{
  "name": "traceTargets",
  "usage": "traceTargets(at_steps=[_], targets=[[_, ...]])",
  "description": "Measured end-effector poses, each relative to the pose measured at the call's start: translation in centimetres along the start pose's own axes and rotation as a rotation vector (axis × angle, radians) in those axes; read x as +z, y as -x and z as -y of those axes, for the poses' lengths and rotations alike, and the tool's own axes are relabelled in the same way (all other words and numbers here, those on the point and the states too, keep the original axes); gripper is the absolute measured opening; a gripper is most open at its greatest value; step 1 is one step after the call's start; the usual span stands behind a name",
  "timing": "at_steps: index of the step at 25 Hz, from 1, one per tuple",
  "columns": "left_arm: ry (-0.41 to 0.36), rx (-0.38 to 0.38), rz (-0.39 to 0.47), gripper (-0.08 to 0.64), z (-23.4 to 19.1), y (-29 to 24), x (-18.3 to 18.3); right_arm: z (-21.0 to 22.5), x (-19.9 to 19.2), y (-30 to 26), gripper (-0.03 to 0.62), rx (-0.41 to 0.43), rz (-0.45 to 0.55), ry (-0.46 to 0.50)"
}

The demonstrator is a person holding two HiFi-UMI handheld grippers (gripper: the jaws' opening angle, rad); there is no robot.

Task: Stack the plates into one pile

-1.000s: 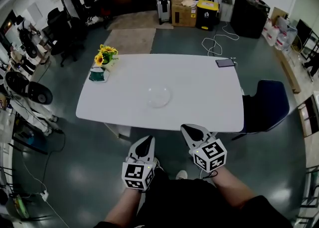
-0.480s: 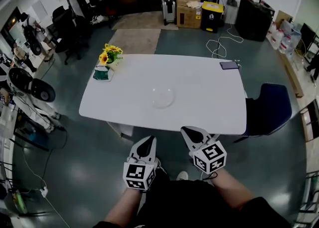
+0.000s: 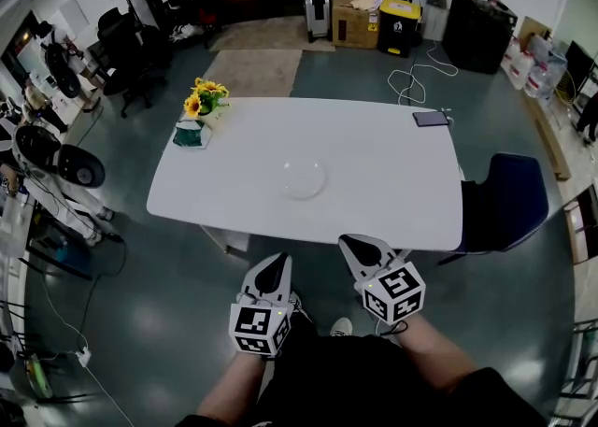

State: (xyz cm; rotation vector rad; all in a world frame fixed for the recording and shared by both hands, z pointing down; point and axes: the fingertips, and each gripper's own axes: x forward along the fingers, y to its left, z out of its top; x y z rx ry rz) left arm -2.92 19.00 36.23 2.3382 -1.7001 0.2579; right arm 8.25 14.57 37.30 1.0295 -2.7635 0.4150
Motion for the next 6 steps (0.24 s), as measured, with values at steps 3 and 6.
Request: traceTargets(at_steps=[3, 6], targets=[[0.001, 0.001, 0.0, 0.02, 0.05, -0.09, -0.03, 0.09, -0.01, 0.09, 0.017, 0.001, 0.001, 0.0], [0.004, 0.003, -0.002, 0.02, 0.23, -0.31, -0.1, 0.33, 0.03, 0.19, 0.017, 0.003, 0.001, 0.0]])
